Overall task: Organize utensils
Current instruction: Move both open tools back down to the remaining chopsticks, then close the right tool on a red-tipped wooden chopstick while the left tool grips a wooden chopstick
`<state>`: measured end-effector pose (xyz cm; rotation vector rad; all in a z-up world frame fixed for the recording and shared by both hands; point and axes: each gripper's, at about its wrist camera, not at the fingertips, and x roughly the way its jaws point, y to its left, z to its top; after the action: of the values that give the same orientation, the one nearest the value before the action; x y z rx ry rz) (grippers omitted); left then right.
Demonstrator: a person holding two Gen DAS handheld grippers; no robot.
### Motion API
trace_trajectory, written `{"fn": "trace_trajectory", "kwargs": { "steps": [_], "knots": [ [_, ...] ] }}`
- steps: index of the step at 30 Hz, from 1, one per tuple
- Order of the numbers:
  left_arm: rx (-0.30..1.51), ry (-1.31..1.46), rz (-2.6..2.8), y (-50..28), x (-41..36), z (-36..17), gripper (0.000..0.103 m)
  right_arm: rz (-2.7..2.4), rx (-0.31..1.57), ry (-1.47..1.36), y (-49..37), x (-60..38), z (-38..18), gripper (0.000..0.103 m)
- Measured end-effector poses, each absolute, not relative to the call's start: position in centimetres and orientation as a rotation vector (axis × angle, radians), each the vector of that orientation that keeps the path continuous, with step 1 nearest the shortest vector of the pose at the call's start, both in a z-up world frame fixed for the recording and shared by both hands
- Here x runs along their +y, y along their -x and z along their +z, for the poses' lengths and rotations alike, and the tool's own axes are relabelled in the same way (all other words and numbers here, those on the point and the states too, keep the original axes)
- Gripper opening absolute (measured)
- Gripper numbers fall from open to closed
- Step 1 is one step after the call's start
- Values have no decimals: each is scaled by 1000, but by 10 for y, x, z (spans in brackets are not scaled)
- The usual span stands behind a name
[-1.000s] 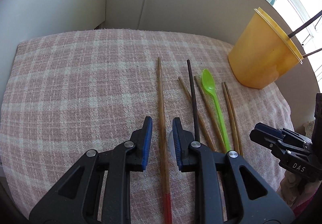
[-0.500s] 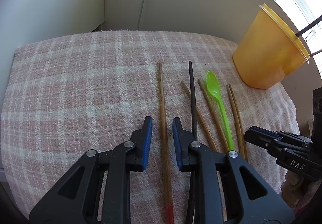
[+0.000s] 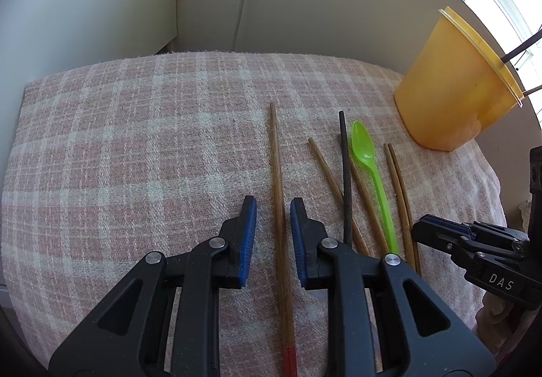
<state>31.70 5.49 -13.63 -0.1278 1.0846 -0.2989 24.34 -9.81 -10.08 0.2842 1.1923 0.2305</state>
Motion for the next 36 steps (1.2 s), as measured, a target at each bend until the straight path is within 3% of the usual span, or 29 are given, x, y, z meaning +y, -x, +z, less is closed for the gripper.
{"fn": "trace_trajectory", "kwargs": {
  "steps": [10,13,17,29,36],
  "knots": [
    [1094,57,-280,-330,51,-139,19,216,1193,-181,-251,-71,-104,11],
    [1096,55,-277,-331,55,-138,7,206,1188,-141,-255,-57,-108,8],
    [1104,144,-291,-335,74,-140,5,217,1195,-168,-259,-56,-111,7],
    [1091,175,-275,-320,98,-137,4,237,1194,-287,-256,-73,-109,6],
    [1045,227,-300,-299,130,-109,4,256,1153,-277,-239,-95,-94,5]
  ]
}}
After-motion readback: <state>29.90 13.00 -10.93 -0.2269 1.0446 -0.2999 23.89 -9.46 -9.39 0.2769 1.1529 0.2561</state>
